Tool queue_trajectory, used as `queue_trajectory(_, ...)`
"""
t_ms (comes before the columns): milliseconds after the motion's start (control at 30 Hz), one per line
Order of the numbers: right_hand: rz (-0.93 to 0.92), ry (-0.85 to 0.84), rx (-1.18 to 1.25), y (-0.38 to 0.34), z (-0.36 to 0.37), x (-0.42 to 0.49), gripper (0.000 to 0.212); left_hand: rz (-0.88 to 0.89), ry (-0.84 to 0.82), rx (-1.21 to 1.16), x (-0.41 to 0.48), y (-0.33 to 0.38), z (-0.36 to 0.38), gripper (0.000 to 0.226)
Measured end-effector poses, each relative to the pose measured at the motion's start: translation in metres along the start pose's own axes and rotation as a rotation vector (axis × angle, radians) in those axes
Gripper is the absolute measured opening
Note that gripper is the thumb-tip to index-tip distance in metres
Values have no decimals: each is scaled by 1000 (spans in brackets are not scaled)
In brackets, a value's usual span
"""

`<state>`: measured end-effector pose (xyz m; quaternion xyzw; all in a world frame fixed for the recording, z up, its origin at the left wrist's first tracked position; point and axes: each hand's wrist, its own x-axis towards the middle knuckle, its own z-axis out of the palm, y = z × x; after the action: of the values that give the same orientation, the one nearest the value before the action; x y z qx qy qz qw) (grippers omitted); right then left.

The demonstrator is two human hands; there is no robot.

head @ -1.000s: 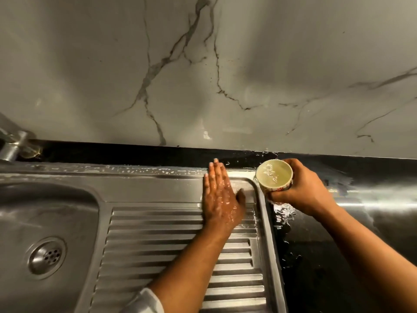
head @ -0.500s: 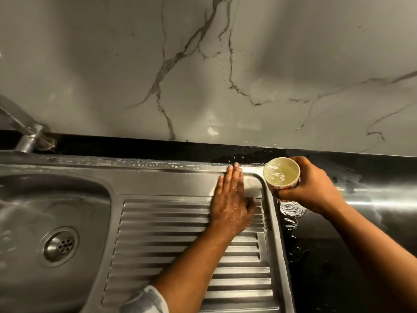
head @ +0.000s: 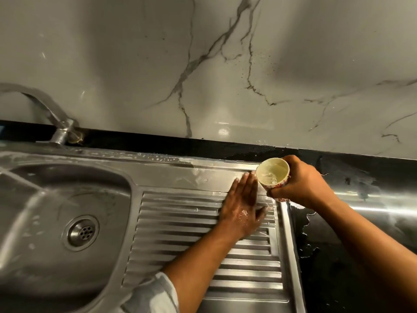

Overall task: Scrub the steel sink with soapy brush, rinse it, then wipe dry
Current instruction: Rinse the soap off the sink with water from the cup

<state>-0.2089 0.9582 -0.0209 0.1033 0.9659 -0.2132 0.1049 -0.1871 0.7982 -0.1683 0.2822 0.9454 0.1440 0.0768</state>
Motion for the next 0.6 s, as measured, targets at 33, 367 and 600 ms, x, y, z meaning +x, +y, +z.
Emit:
queue_trajectory(33, -7, -8, -20, -3, 2, 0, 96, -27, 6, 20, -3, -5, 2, 90)
queue_trajectory(367, -85, -71, -44, -45, 33, -5, 97, -359, 69, 46, -68, -100, -22, 95)
queue_trajectory(600, -94, -93, 18, -76, 44, -9, 102, -716, 91, 3, -109, -159, -49, 107)
